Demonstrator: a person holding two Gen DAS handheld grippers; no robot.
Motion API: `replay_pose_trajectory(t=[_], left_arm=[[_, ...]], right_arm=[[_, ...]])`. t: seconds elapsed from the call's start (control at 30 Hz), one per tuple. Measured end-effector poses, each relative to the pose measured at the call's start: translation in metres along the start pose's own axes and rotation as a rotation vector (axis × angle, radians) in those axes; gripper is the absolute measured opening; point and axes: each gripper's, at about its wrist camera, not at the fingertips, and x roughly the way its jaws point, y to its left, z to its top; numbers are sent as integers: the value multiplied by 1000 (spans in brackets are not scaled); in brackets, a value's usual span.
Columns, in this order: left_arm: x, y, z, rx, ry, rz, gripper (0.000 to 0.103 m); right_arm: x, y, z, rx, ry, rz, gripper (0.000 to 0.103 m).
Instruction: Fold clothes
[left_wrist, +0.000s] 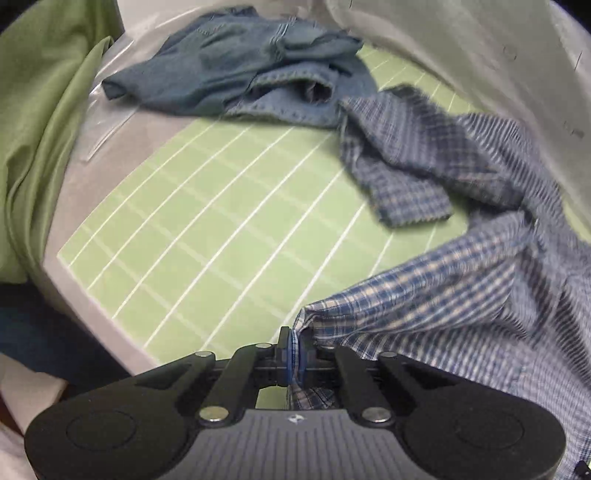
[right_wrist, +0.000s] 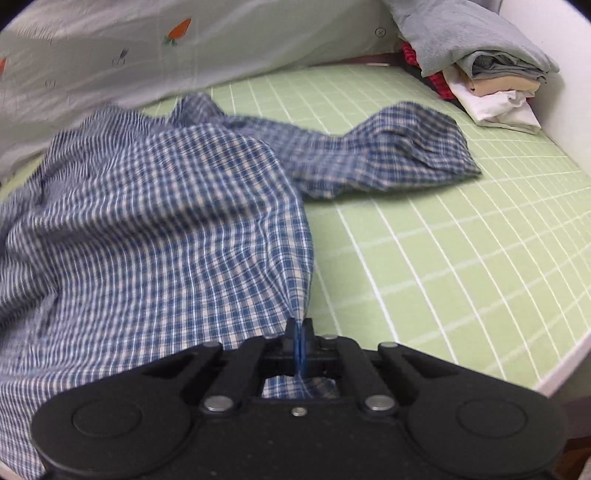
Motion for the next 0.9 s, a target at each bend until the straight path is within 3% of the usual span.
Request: replay_pose_trajectory(t=[0.1,0.17,0.2,0.23,0.4,0.6,0.9], left_arm=[[-7,-6,-2,34,-17,-10,38],[-16,-18,4,48,-62,-48,63],[-21,-26,8,55,-87,-59,67],[-26,-34,13,63,-111,-68,73],[-39,-84,37,95,-184,-118,84],[-34,-136,65,140,-219,-156,87],[13,-201,151,299,-218,-132,87]], right_arm=[[-2,-1,-8,26,24,16,7],[-6,-2,-4,48,15,32,33],[-7,-1,3,41,0,36,54],[-7,1,11,29,-19,39,68],[-7,9,52,-32,-112,54,99],[-4,23,102,-100,-215,76,102],[66,112,210,-166,-236,208,102]])
